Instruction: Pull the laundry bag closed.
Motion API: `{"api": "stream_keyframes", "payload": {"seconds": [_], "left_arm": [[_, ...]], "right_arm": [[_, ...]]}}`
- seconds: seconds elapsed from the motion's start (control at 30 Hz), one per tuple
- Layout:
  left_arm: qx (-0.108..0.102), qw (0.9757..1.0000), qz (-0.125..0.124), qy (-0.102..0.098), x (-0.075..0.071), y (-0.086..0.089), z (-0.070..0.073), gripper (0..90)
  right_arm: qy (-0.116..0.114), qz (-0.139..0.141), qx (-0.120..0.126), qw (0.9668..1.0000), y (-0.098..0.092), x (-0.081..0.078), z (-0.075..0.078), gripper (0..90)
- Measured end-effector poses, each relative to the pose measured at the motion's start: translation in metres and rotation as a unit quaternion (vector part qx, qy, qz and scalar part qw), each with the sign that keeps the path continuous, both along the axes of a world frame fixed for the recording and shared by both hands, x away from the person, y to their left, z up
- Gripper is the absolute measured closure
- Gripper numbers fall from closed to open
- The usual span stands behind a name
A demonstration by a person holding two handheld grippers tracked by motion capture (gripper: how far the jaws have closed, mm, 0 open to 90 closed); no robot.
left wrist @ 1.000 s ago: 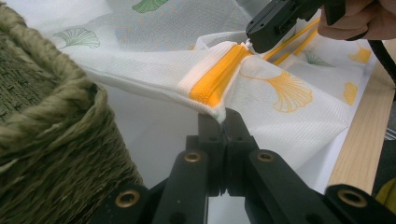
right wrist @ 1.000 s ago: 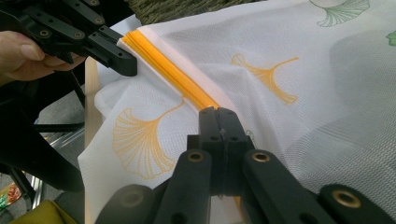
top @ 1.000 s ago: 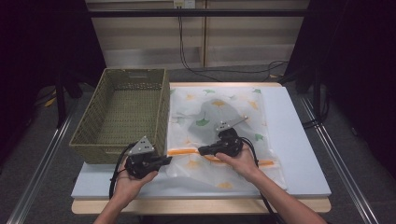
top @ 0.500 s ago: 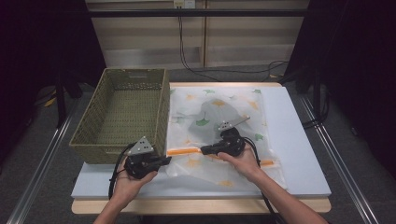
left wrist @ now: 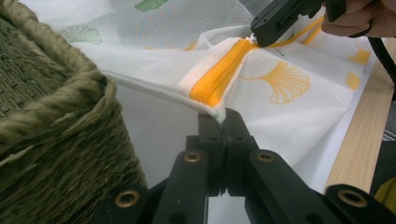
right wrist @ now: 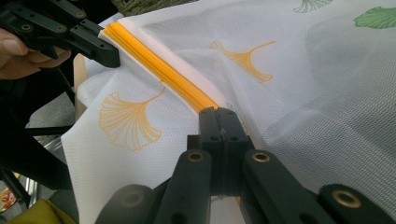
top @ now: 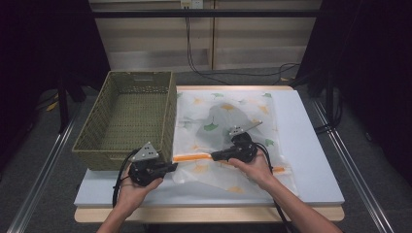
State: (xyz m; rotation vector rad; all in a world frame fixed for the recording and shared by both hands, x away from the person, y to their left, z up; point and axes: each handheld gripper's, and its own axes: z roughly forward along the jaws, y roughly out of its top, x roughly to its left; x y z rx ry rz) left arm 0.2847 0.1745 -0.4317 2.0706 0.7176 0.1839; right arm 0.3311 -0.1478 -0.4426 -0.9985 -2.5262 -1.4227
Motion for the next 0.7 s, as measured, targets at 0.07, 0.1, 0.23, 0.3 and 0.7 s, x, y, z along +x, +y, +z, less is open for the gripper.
{"api": "stream_keyframes", "payload": {"seconds": [0.07,0.1,0.23,0.3,0.7], "left_arm": [[-0.001,1.0000,0.000,0.000,0.000,0.000,0.000,88.4],[-0.002,1.0000,-0.001,0.000,0.000,0.000,0.000,88.4],[0.002,1.0000,0.003,-0.002,0.000,0.001,0.001,88.4],[-0.005,1.0000,0.000,0.001,0.001,0.001,0.000,88.4],[-0.004,1.0000,0.000,0.001,0.002,0.001,0.001,88.3]], "right_arm": [[-0.001,-0.001,0.000,1.0000,0.000,0.000,0.000,90.0],[-0.002,-0.001,0.000,1.0000,-0.001,0.000,0.000,90.0],[-0.002,-0.006,0.000,1.0000,-0.003,-0.001,0.001,90.0],[-0.001,-0.008,0.004,1.0000,-0.005,-0.002,0.001,90.0],[-0.006,-0.017,0.000,0.9998,-0.010,-0.008,0.000,90.0]]}}
